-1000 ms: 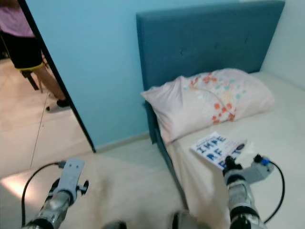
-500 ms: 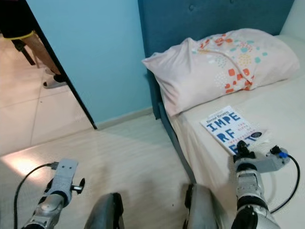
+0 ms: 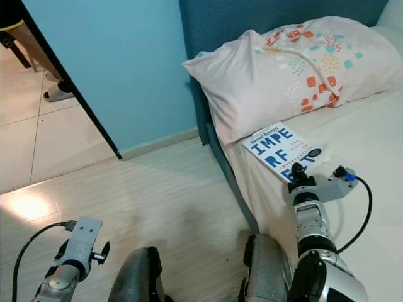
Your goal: Clean up the room
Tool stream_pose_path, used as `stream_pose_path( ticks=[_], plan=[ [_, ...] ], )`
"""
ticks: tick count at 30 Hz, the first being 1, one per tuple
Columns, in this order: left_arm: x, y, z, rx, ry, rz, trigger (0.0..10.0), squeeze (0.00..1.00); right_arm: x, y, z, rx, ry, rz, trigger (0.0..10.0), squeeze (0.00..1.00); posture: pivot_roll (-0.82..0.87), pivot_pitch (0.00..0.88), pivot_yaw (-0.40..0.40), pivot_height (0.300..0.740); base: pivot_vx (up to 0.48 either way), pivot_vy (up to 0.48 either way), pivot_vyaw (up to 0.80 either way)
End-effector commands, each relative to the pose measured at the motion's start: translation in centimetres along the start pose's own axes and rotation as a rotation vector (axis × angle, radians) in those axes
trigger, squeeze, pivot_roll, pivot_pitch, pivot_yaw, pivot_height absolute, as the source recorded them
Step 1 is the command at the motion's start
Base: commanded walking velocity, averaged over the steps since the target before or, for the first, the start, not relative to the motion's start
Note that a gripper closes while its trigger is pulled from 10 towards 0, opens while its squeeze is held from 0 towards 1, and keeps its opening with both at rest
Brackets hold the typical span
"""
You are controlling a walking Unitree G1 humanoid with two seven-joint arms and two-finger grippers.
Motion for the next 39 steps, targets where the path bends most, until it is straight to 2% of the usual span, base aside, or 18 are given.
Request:
stream_pose_path(
  ticks=[1, 9, 19, 27, 29, 32, 39],
  plan=[
    [0.2, -2.0, 0.9, -0.053, -0.020, -0.026, 10.0, 0.00, 0.9, -2.3, 0.6, -0.074, -0.053, 0.024, 10.0, 0.00, 0.12, 0.309, 0.039, 0.555, 0.000, 0.000, 0.00],
    [1.5, -2.2, 1.1, -0.053, -0.057, -0.029, 10.0, 0.00, 2.0, -1.4, 0.8, -0.012, -0.121, -0.001, 10.0, 0.00, 0.11, 0.293, 0.029, 0.555, 0.000, 0.000, 0.00],
    [2.3, -2.4, 1.2, -0.057, -0.072, -0.031, 10.0, 0.00, 3.0, -1.9, 1.4, -0.007, -0.170, 0.007, 10.0, 0.00, 0.11, 0.275, 0.022, 0.555, 0.000, 0.000, 0.00],
    [2.8, -2.6, 1.3, -0.069, -0.081, -0.030, 10.0, 0.00, 4.8, 0.0, 1.9, 0.044, -0.229, 0.024, 10.0, 0.00, 0.10, 0.253, 0.014, 0.555, 0.000, 0.000, 0.00],
    [3.2, -3.0, 1.4, -0.081, -0.094, -0.034, 10.0, 0.00, 6.2, 0.8, 2.6, 0.059, -0.259, 0.036, 10.0, 0.00, 0.08, 0.239, 0.014, 0.555, 0.000, 0.000, 0.00],
    [3.5, -3.5, 1.6, -0.099, -0.107, -0.045, 10.0, 0.00, 7.1, 0.9, 3.3, 0.064, -0.271, 0.048, 10.0, 0.00, 0.07, 0.232, 0.013, 0.555, 0.000, 0.000, 0.00],
    [3.7, -4.0, 1.8, -0.118, -0.111, -0.050, 10.0, 0.00, 8.0, 0.8, 4.1, 0.069, -0.285, 0.055, 10.0, 0.00, 0.06, 0.217, 0.012, 0.555, 0.000, 0.000, 0.00]
  ],
)
Point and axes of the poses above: a point about 5 cm out from each wrist's last joint towards the gripper, its own z axis pointing back from the gripper into the wrist, its own y axis along the axis of the wrist's last joint, x = y × z, the point moved 6 cm from there along -z, pointing out of the wrist towards the gripper, and after that the axes turned 5 degrees about z, right-handed, at the moved point
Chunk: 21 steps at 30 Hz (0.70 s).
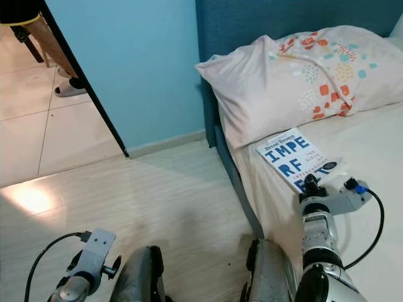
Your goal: Clean up the room
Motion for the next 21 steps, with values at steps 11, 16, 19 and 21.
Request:
stream_pose_path(
  ticks=[11, 16, 19, 21],
  plan=[
    [0.9, -2.3, 0.8, -0.079, -0.015, -0.008, 10.0, 0.00, 2.9, -2.4, 1.7, -0.080, -0.089, 0.007, 10.0, 1.00, 0.05, 0.193, 0.006, 0.555, 0.000, 0.000, 0.00],
    [0.8, -2.3, 0.8, -0.080, -0.014, -0.008, 10.0, 0.00, 2.8, -2.3, 1.6, -0.077, -0.086, 0.009, 10.0, 1.00, 0.05, 0.192, 0.005, 0.555, 0.000, 0.000, 0.00],
    [0.9, -2.2, 0.6, -0.082, -0.013, -0.006, 10.0, 0.00, 3.2, -1.3, 1.6, -0.055, -0.103, 0.024, 10.0, 1.00, 0.03, 0.169, -0.002, 0.555, 0.000, 0.000, 0.00],
    [1.0, -2.2, 0.6, -0.082, -0.013, -0.004, 10.0, 0.00, 3.5, -0.8, 1.6, -0.042, -0.115, 0.030, 10.0, 1.00, 0.03, 0.169, -0.002, 0.555, 0.000, 0.000, 0.00]
  ],
)
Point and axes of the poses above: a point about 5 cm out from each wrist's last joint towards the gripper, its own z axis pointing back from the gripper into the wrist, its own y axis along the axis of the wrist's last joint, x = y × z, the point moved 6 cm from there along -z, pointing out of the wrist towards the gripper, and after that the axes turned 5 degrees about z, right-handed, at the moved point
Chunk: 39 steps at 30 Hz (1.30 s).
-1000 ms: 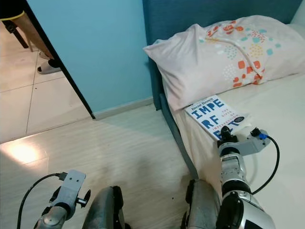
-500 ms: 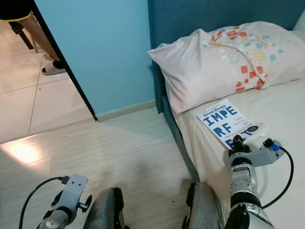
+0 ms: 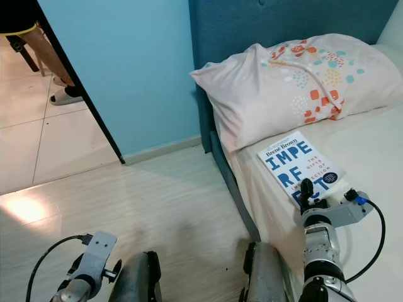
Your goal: Clean up the room
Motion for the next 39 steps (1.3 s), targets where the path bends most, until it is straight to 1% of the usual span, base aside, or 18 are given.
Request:
stream_pose_path(
  ticks=[1, 8, 9, 15, 18, 21, 23, 24, 25, 26, 28, 30, 32, 33, 36, 37, 38, 39],
  plan=[
    [0.7, -1.3, 0.4, -0.047, -0.012, -0.006, 10.0, 0.00, 1.8, -0.1, 0.5, -0.012, -0.062, 0.005, 10.0, 1.00, 0.03, 0.169, -0.002, 0.555, 0.000, 0.000, 0.00],
    [1.4, -0.9, 0.1, -0.047, -0.025, 0.004, 10.0, 0.00, 2.1, 2.0, 0.5, 0.038, -0.069, 0.037, 10.0, 1.00, 0.01, 0.126, -0.011, 0.555, 0.000, 0.000, 0.00],
    [1.5, -1.0, 0.0, -0.061, -0.018, 0.012, 10.0, 0.00, 2.0, 3.0, 0.6, 0.065, -0.064, 0.082, 10.0, 0.00, -0.01, 0.097, -0.015, 0.555, 0.000, 0.000, 0.00],
    [0.7, -1.6, -0.2, -0.125, 0.039, 0.050, 10.0, 0.00, 0.8, 4.8, 0.8, 0.120, -0.025, 0.215, 10.0, 0.00, -0.01, 0.047, -0.020, 0.560, 0.000, 0.000, 0.00],
    [-0.8, -1.4, -0.6, -0.168, 0.114, 0.084, 10.0, 0.00, -2.3, 4.0, 0.3, 0.107, 0.094, 0.297, 10.0, 0.00, -0.01, 0.014, -0.020, 0.575, 0.000, 0.000, 0.00],
    [-1.3, -1.3, -0.7, -0.175, 0.133, 0.093, 10.0, 0.00, -3.3, 3.8, 0.2, 0.107, 0.128, 0.311, 10.0, 0.00, -0.01, 0.014, -0.020, 0.580, 0.000, 0.000, 0.00],
    [-2.4, 0.2, -1.4, -0.154, 0.168, 0.130, 10.0, 0.00, -6.7, 3.8, -0.3, 0.123, 0.222, 0.331, 10.0, 0.00, -0.01, 0.000, -0.006, 0.590, -0.384, 0.000, 0.00],
    [-2.4, 0.2, -1.4, -0.154, 0.168, 0.130, 10.0, 0.00, -6.7, 3.8, -0.3, 0.123, 0.222, 0.331, 10.0, 0.00, -0.01, 0.000, -0.006, 0.590, -0.480, 0.000, 0.00],
    [-2.9, 1.2, -1.7, -0.131, 0.175, 0.146, 10.0, 0.00, -8.8, 3.9, -0.3, 0.133, 0.283, 0.351, 10.0, 0.00, -0.01, 0.000, -0.005, 0.595, -0.480, 0.000, 0.00],
    [-2.9, 1.2, -1.7, -0.131, 0.175, 0.146, 10.0, 0.00, -8.8, 3.9, -0.3, 0.133, 0.283, 0.351, 10.0, 0.00, -0.01, 0.000, -0.005, 0.595, -0.480, 0.000, 0.00],
    [-3.1, 2.7, -2.2, -0.094, 0.175, 0.152, 10.0, 0.00, -12.0, 3.5, -0.3, 0.130, 0.389, 0.393, 10.0, 0.00, -0.01, 0.000, -0.007, 0.605, 0.000, 0.000, 0.00],
    [-3.1, 2.7, -2.2, -0.094, 0.175, 0.152, 10.0, 0.00, -12.0, 3.5, -0.3, 0.130, 0.389, 0.393, 10.0, 0.00, -0.01, 0.000, -0.007, 0.605, 0.000, 0.000, 0.00],
    [-3.0, 3.0, -2.4, -0.090, 0.174, 0.145, 10.0, 0.00, -13.0, 2.9, -0.1, 0.115, 0.426, 0.414, 10.0, 0.00, -0.02, 0.000, -0.006, 0.610, 0.000, 0.000, 0.00],
    [-2.5, 2.9, -2.4, -0.101, 0.171, 0.153, 10.0, 0.00, -13.7, 0.5, 0.3, 0.048, 0.482, 0.458, 10.0, 0.00, -0.02, 0.000, -0.009, 0.620, 0.000, 0.000, 0.00],
    [-2.3, 2.8, -2.4, -0.109, 0.170, 0.159, 10.0, 0.00, -13.7, -0.3, 0.5, 0.023, 0.495, 0.480, 10.0, 0.00, -0.02, 0.000, -0.009, 0.625, 0.000, 0.000, 0.00],
    [-1.9, 2.1, -2.2, -0.129, 0.166, 0.166, 10.0, 0.00, -13.2, -2.3, 1.0, -0.035, 0.508, 0.528, 10.0, 0.00, -0.02, 0.000, -0.016, 0.630, 0.000, 0.000, 0.00],
    [-1.9, 2.1, -2.2, -0.129, 0.166, 0.166, 10.0, 0.00, -13.2, -2.3, 1.0, -0.035, 0.508, 0.528, 10.0, 0.00, -0.02, 0.000, -0.016, 0.630, 0.000, 0.000, 0.00],
    [-1.5, 1.2, -2.0, -0.159, 0.165, 0.175, 10.0, 0.00, -12.3, -4.5, 1.5, -0.104, 0.521, 0.576, 10.0, 0.00, -0.02, 0.000, -0.022, 0.635, 0.000, 0.000, 0.00]
  ],
)
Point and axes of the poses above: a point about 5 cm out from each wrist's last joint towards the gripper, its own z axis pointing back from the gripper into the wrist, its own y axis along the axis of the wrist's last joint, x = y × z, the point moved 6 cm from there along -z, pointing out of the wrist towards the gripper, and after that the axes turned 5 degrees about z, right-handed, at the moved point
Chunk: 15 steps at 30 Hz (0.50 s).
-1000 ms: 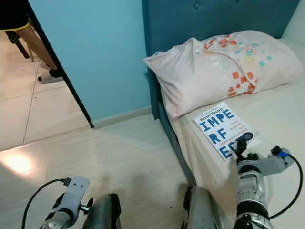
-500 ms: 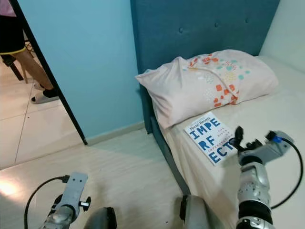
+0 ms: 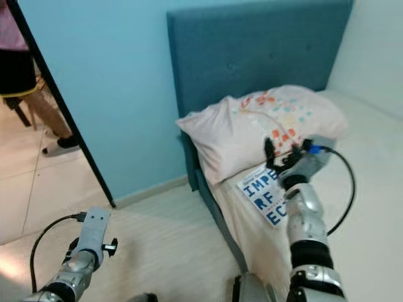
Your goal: Clean up the room
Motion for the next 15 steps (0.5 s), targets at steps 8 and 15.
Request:
stream_pose_path(
  ticks=[8, 15],
  plan=[
    [1.4, -8.3, 2.5, -0.251, -0.045, -0.004, 10.0, 0.00, -1.4, -14.3, 6.8, -0.489, 0.079, 0.019, 10.0, 0.00, -0.01, 0.000, -0.024, 0.665, 0.000, 0.000, 0.00],
    [0.8, -11.3, 3.7, -0.338, -0.057, -0.062, 10.0, 0.00, -1.2, -18.5, 10.8, -0.661, 0.045, 0.005, 10.0, 0.00, -0.01, 0.000, -0.022, 0.685, 0.000, 0.000, 0.00]
  ],
)
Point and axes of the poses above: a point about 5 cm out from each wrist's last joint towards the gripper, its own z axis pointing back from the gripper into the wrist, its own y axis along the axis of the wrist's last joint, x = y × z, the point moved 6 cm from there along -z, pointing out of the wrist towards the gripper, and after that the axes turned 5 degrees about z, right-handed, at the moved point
